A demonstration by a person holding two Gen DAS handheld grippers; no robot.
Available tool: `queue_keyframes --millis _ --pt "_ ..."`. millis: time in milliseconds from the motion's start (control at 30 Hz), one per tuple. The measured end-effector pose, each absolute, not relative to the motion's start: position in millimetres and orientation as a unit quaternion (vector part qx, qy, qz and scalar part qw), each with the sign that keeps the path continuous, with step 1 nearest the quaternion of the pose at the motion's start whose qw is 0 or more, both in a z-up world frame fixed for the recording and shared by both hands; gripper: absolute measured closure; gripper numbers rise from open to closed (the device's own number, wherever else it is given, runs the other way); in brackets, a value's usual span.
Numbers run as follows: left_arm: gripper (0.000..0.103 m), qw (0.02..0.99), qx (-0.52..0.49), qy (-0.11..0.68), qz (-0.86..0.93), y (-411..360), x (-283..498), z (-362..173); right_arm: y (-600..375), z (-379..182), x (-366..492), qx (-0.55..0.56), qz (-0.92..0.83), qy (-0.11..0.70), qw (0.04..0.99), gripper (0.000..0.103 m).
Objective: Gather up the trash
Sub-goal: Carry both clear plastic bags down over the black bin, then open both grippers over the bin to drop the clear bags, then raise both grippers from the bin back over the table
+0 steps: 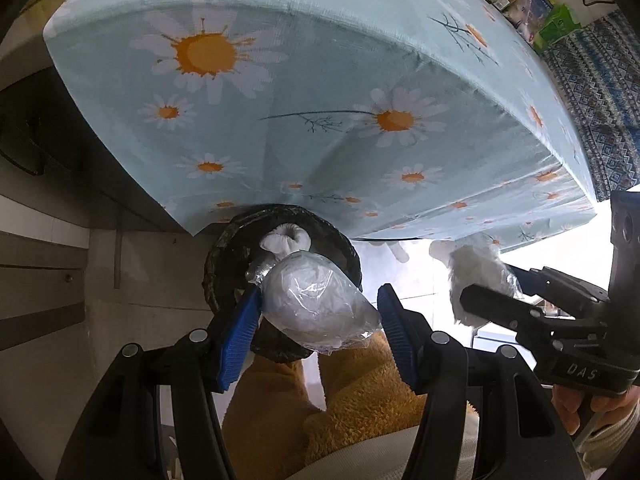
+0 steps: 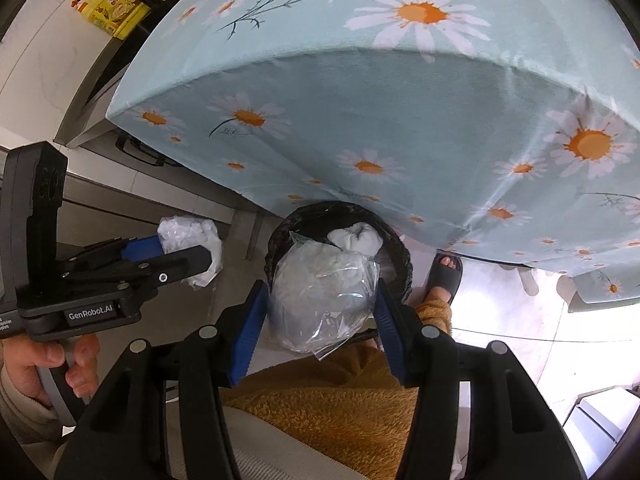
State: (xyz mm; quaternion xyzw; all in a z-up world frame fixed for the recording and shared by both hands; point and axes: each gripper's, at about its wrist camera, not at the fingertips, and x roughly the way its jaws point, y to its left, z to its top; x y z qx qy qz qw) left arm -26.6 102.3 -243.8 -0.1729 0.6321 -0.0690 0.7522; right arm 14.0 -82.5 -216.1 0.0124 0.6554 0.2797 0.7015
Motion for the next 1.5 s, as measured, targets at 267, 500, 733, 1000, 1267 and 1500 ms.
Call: queue_keyframes --millis 267,500,733,1000,1267,1500 --pt "0.034 0.755 -0.173 0.630 -0.057 107 -21 -241 -86 -214 19 0.026 0.271 0.655 0.704 0.034" --pt "0.034 0.758 -0.184 0.623 -0.052 114 -20 -237 -89 -207 24 0.029 0.268 0.651 0.710 0.034" --pt "0.034 0.766 -0.189 0.612 -0.055 116 -20 -228 -87 -198 20 0.027 0.271 0.642 0.716 0.034" --pt "0.034 0.784 -0.191 0.587 -0.065 120 -23 -203 -91 -177 24 0.025 0.270 0.620 0.736 0.034" --pt "0.034 0.805 -0.187 0.558 -0.074 126 -23 -170 -99 -142 31 0.028 0.263 0.585 0.767 0.034" --pt "0.034 0.825 -0.178 0.529 -0.082 129 -11 -133 -101 -111 45 0.025 0.255 0.550 0.795 0.034"
